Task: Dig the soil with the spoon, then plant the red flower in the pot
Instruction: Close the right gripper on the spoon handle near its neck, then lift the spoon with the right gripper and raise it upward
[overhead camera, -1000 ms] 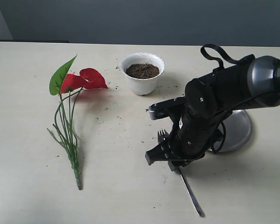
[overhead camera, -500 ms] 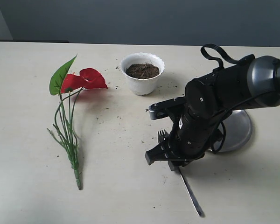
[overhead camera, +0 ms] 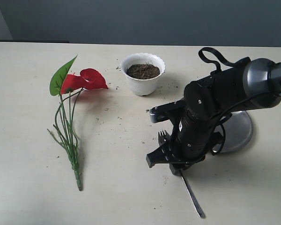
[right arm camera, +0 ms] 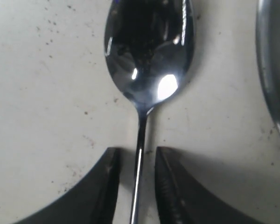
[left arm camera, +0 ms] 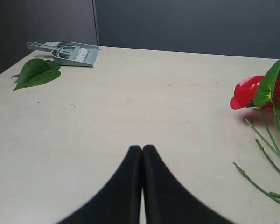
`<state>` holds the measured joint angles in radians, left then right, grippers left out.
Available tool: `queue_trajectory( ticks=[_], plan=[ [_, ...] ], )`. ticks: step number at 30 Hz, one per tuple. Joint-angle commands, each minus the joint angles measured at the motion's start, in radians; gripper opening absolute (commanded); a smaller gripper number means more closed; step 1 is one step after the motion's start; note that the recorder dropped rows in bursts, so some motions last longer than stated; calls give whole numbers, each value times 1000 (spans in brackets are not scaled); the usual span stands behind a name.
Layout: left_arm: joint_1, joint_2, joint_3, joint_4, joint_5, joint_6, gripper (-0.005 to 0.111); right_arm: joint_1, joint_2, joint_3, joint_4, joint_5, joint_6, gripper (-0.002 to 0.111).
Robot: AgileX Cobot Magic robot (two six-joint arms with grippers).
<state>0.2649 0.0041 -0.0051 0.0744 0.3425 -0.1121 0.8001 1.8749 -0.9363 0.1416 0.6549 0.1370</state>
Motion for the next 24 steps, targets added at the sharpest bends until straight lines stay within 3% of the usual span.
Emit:
queue_trajectory(
  ticks=[1, 8, 24],
  plan=[
    [-7, -4, 5, -9, -7, 0, 0, -1, 17, 5, -2, -10, -3, 26],
    [-7, -4, 5, -9, -7, 0, 0, -1, 17, 5, -2, -12, -3, 1],
    [-7, -4, 5, -9, -7, 0, 0, -1, 17, 5, 0, -9, -3, -1]
  ],
)
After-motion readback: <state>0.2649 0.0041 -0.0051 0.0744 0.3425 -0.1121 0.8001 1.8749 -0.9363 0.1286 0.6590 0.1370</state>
